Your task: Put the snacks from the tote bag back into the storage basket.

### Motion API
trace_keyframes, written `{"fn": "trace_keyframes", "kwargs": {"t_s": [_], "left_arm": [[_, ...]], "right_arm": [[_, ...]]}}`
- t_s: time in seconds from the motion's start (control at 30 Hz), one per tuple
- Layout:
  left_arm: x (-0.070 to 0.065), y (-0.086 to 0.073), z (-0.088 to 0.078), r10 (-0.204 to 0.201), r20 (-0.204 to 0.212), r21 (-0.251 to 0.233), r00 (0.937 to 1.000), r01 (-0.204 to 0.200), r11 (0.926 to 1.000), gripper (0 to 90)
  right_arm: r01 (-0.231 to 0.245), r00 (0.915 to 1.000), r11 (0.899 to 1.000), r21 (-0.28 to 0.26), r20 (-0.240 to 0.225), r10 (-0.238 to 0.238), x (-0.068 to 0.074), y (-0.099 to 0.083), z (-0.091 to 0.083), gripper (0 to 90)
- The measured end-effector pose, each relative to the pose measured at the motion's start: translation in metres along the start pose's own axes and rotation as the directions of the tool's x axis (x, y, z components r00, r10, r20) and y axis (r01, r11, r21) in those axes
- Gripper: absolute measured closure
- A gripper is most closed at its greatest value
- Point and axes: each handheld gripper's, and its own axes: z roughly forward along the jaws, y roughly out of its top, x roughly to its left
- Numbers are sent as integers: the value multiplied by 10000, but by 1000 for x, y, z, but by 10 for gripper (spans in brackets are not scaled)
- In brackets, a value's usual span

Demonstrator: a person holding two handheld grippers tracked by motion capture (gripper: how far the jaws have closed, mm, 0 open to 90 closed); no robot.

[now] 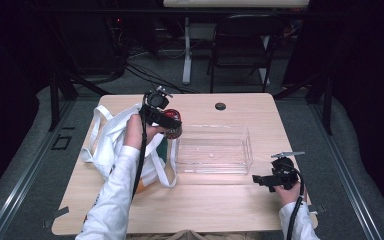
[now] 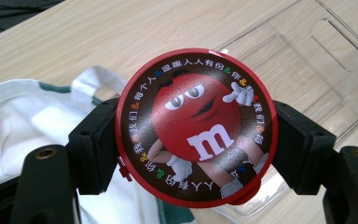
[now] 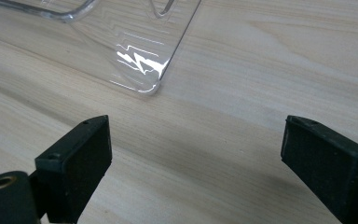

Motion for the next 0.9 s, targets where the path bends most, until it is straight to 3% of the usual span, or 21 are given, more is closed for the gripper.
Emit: {"fn": "trace_keyframes", "kwargs": {"t_s": [0.9], "left_arm": [[-24, 6, 31, 301, 601, 237, 9977, -316, 9992, 260]], "right_arm": [[38, 10000, 10000, 43, -46, -38, -1, 0, -1, 85]]}}
